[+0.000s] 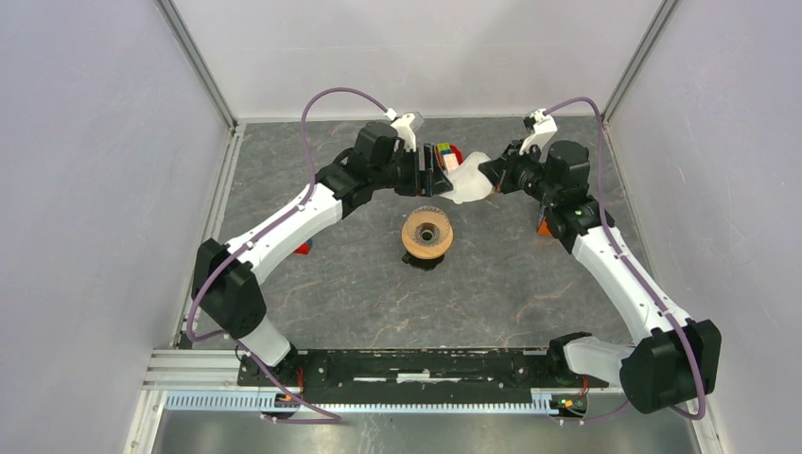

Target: Place the coffee filter in the dripper

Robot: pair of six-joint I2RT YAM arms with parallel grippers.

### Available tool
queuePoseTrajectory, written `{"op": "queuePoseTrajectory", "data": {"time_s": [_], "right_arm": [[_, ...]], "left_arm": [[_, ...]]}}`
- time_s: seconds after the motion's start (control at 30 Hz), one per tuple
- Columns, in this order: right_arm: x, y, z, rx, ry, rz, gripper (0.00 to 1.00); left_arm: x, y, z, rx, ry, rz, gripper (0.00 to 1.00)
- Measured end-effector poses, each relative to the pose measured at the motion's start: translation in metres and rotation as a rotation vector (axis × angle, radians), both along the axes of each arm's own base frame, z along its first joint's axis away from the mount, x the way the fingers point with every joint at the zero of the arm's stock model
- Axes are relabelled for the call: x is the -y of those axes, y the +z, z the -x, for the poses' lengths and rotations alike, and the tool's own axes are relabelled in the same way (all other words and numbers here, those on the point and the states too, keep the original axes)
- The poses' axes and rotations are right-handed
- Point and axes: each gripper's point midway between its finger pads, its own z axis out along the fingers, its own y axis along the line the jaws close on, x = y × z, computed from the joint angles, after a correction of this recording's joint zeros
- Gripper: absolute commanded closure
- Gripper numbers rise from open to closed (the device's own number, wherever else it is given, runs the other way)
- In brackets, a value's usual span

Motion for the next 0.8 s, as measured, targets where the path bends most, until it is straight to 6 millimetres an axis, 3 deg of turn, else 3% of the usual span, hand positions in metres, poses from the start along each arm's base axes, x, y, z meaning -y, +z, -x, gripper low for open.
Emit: {"op": "queuePoseTrajectory", "data": {"time_s": [0.37, 0.8], "right_arm": [[0.001, -0.009, 0.0, -0.059, -0.027, -0.039, 1.0], [0.001, -0.015, 0.001, -0.083, -0.032, -0.046, 1.0]], "left_arm": [[0.01, 0.004, 0.005, 0.034, 0.001, -0.002, 0.21], [0.028, -0.01, 0.006, 0.007, -0.024, -0.031, 0.43]]}}
